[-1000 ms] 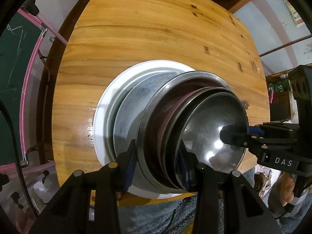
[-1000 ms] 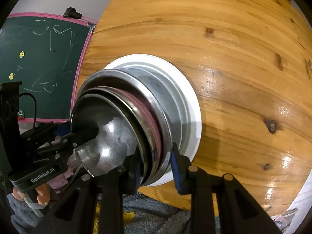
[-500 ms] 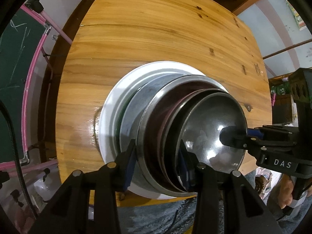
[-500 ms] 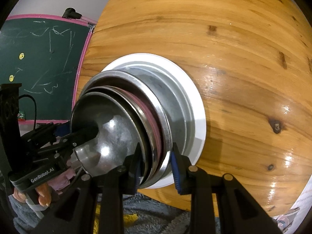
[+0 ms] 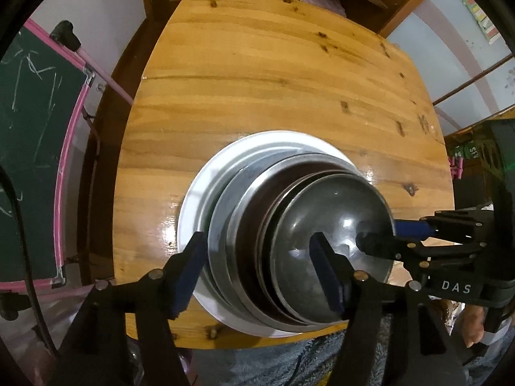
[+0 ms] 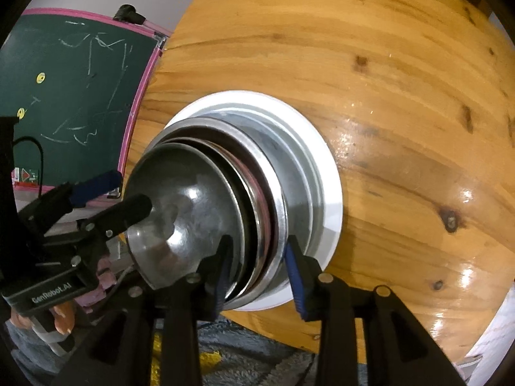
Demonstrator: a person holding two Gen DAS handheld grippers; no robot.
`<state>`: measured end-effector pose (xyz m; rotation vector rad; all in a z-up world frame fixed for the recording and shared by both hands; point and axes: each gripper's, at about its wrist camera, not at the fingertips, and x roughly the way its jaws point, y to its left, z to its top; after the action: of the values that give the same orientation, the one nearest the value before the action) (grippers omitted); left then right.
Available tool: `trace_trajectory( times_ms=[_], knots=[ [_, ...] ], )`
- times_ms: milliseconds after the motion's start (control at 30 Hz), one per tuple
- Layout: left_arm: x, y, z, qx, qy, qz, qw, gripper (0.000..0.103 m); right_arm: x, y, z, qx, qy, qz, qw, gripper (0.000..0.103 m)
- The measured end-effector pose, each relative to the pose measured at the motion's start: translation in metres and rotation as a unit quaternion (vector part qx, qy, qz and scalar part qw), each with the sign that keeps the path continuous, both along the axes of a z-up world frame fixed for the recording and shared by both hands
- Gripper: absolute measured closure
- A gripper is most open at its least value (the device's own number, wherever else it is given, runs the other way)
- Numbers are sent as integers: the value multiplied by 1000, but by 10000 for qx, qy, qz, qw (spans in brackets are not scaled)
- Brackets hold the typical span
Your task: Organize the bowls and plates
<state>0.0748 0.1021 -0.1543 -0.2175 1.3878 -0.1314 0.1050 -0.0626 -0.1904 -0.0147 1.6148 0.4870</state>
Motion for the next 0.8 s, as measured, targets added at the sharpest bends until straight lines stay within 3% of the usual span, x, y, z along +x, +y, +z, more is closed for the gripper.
trace_trajectory(
  times_ms=[500, 800],
  knots=[
    [-23, -29, 56, 71, -660, -174, 9976, 28, -29, -34, 50, 114, -723, -65, 9973, 69],
    [-49, -62, 103, 85, -1311, -335, 9908, 24, -71, -67, 107, 52, -1810, -390, 9827, 69]
  ],
)
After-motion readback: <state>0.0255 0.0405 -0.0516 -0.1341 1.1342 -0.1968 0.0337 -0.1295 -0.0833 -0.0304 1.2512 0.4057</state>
